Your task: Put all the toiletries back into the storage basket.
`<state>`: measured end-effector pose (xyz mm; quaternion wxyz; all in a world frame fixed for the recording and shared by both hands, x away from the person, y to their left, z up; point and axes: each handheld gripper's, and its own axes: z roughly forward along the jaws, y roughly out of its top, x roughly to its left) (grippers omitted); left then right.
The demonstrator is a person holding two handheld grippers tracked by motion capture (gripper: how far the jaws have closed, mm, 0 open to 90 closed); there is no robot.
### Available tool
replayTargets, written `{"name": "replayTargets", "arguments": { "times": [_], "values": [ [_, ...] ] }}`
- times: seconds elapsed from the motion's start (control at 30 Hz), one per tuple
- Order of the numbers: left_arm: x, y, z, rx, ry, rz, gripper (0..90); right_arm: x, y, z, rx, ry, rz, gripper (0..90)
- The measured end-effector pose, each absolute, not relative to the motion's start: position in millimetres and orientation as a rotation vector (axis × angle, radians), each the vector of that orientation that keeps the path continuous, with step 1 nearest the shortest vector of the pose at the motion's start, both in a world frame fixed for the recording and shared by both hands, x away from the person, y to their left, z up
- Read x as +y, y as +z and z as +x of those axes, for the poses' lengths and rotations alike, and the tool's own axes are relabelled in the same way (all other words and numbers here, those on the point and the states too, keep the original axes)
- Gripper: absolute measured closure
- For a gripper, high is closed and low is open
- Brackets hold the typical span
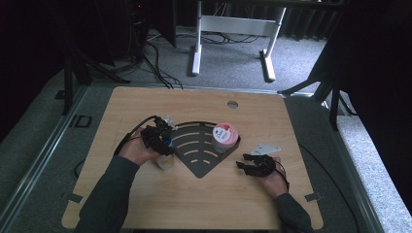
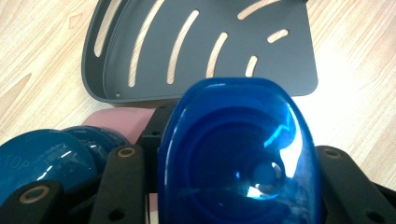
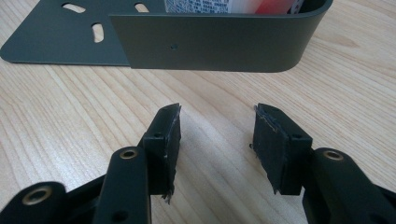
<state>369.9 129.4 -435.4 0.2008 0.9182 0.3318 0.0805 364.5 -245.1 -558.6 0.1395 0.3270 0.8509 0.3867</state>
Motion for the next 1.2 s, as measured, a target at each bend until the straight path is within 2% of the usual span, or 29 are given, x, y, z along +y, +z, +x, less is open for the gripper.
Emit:
{"name": "replayTargets", "arguments": {
  "times": [0.7,1.2],
  "values": [
    [125.6,-439.9,363.7,0.91,0.185,2.675,51.6,-245.2,-558.5,364.5,2.461,1.116,0.943,51.1],
    [126.5,-443.1,364.0,0.924,0.168,2.664,54.1,-245.2,-558.6,364.6,2.46,1.117,0.943,50.9]
  ]
}}
